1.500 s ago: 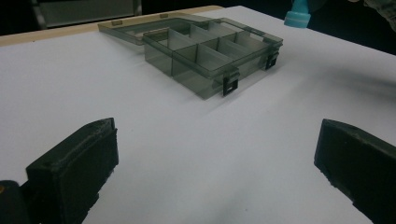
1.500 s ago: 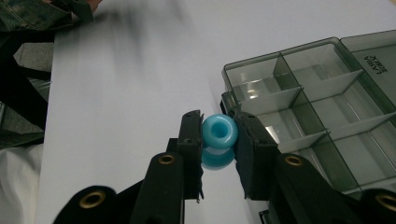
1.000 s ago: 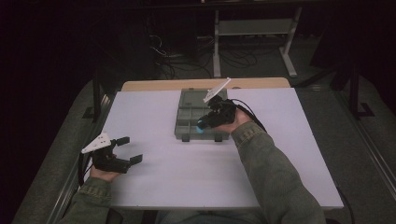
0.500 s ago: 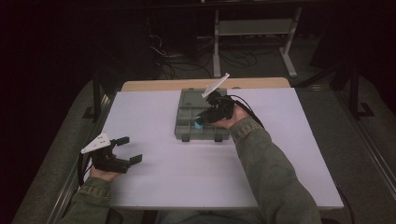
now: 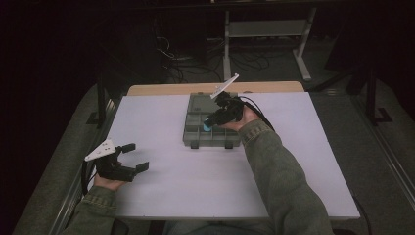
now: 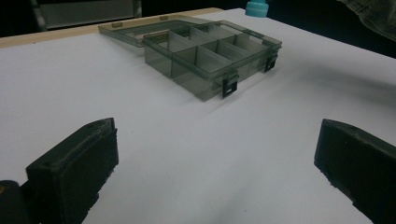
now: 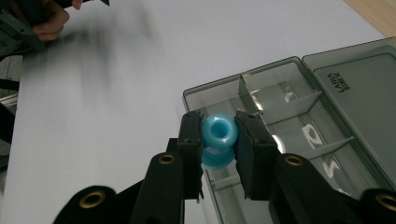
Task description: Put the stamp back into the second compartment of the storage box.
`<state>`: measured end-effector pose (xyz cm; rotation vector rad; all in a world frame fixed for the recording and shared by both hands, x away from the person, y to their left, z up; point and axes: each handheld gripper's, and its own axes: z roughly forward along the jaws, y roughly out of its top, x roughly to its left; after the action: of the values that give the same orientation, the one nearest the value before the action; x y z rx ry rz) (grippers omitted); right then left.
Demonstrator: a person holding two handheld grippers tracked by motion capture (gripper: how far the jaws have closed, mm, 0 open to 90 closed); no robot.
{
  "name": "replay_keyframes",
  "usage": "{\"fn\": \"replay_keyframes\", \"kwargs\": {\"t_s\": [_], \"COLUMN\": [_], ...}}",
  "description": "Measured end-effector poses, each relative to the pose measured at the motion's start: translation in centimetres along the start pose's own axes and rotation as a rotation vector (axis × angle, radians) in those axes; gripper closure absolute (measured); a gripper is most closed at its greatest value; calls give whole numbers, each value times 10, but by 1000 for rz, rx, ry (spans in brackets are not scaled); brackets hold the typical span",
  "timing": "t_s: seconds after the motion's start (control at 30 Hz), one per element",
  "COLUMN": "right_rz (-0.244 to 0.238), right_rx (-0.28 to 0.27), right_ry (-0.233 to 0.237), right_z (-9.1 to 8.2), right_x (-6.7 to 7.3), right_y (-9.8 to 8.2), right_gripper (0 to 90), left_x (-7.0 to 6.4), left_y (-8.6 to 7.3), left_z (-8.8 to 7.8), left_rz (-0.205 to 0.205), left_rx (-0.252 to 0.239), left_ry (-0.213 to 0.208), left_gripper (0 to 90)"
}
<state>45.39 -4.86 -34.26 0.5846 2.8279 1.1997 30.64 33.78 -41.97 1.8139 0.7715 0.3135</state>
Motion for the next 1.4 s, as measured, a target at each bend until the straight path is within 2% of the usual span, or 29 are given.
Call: {"fn": "replay_keyframes", "kwargs": {"t_s": [0.27, 0.63, 0.83, 0.93, 1.13, 1.23, 1.27, 1.4], "right_rz": [32, 29, 18, 11, 6, 7, 5, 19], "right_rx": [3, -14, 9, 29, 25, 27, 37, 36], "right_ry": [-7, 1, -9, -2, -19, -9, -30, -39], "right_z": [2, 9, 15, 19, 25, 27, 28, 27], "right_x": [-11, -21, -25, -28, -32, -34, -37, -42], "right_y": [1, 5, 9, 14, 20, 22, 24, 27], "right_gripper": [713, 713, 713, 713, 713, 713, 713, 713], "left_x": [0, 1, 2, 3, 3, 3, 3, 3], "left_y": [0, -1, -1, -1, -1, -1, -1, -1], "left_z": [0, 0, 1, 0, 0, 0, 0, 0], "left_rz": [-5, -4, -6, 10, 13, 14, 11, 6], "left_rx": [-2, -2, -3, 8, 6, 12, 10, 6], "left_ry": [-1, -2, -3, -4, -4, -3, -5, -5], "left_gripper": [0, 0, 0, 0, 0, 0, 0, 0]}}
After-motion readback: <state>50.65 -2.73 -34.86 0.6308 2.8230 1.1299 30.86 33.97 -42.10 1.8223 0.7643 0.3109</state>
